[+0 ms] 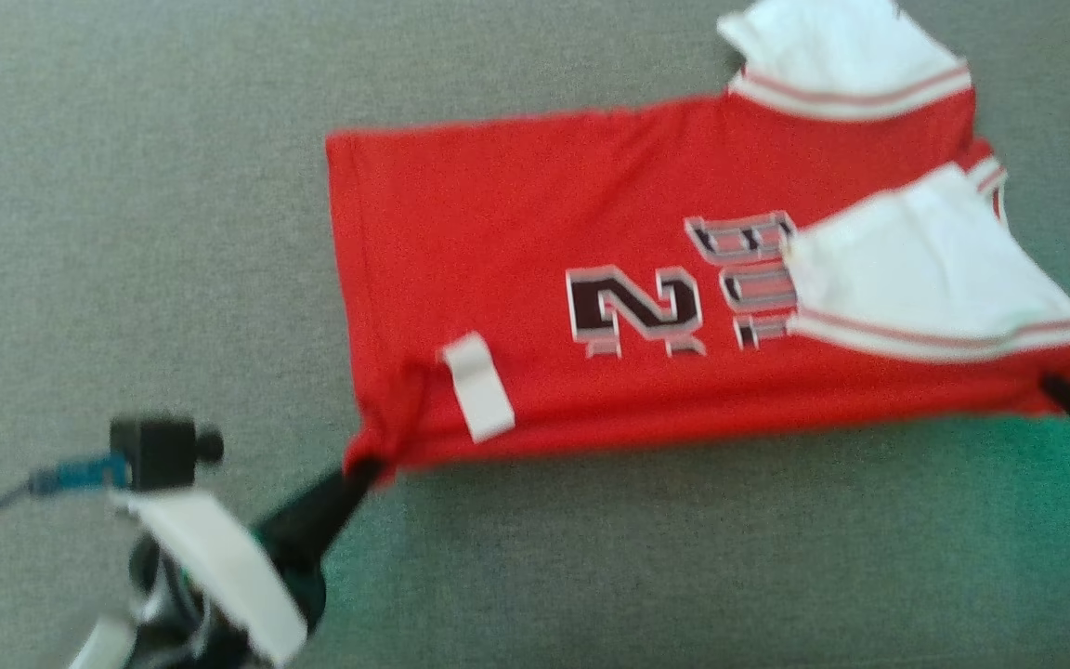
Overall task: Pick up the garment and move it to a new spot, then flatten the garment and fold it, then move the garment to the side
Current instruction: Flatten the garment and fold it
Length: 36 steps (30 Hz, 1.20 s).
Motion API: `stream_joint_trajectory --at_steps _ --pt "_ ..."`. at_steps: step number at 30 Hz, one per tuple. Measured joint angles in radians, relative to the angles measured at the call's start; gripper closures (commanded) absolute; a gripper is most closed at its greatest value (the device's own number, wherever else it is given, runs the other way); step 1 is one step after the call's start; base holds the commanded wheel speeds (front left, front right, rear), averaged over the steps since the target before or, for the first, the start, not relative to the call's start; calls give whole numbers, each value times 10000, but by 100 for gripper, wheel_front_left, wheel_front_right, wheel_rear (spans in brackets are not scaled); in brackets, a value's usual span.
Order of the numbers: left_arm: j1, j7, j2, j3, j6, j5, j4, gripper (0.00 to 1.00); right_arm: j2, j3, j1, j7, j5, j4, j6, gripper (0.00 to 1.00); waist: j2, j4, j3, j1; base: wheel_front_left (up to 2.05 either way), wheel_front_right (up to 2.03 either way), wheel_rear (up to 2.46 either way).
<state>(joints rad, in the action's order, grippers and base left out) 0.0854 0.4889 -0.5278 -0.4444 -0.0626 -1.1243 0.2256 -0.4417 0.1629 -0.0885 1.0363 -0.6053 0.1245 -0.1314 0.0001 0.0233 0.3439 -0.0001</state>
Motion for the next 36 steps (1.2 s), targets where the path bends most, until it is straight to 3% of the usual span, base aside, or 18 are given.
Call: stream_joint_trajectory --at_steps 5,7,8,9,10,11,12,13,14,21,26,31,36 --pt "-1537 -186 -182 -31 -86 -297 414 100 -420 211 1244 485 -732 316 0 100 0 5 -303 -1 0 0 0" --pt "-1944 -268 -167 -155 -88 -272 424 100 -431 199 1795 497 -769 383 0 62 0 36 -393 -1 0 0 0" --pt "-2091 -351 -157 -207 -81 -228 408 100 -441 157 2029 493 -767 430 0 21 0 57 -424 -1 0 0 0" --pt "-2189 -441 -134 -232 -67 -138 376 100 -479 111 2254 470 -757 474 0 0 0 85 -452 -1 0 0 0" --pt "-2222 -518 -127 -274 -40 -29 314 100 -514 104 2407 441 -713 512 0 0 0 109 -479 0 0 0 0" --pt "-2222 -571 -127 -314 23 155 259 84 -523 107 2492 311 -667 550 0 0 0 129 -503 -1 0 0 0" --pt "-2217 -731 -102 -318 81 353 184 36 -523 130 2501 176 -585 573 0 0 0 147 -521 -1 0 0 0" --pt "-2206 -861 -42 -307 163 441 105 13 -523 138 2495 65 -527 625 0 0 0 166 -543 0 0 0 0" --pt "-2205 -865 12 -314 190 445 31 0 -531 125 2480 -2 -520 686 0 0 0 180 -579 1 0 0 0" --pt "-2302 -1453 31 353 558 449 102 0 -846 700 2320 -359 -506 1595 0 0 0 189 -674 0 0 0 0" --pt "-1890 -1613 -261 702 805 1045 416 0 -995 744 461 -794 82 1852 0 0 0 222 -289 0 0 0 0" --pt "777 -1618 -50 314 1198 2698 -8 0 -1080 -226 -2159 -953 1129 1313 0 0 0 445 440 3 0 0 0" --pt "3469 -1337 1011 -765 1143 3910 -1469 0 -1101 -1275 -4439 -1333 2368 -368 0 0 -1 869 1281 5 0 0 0"
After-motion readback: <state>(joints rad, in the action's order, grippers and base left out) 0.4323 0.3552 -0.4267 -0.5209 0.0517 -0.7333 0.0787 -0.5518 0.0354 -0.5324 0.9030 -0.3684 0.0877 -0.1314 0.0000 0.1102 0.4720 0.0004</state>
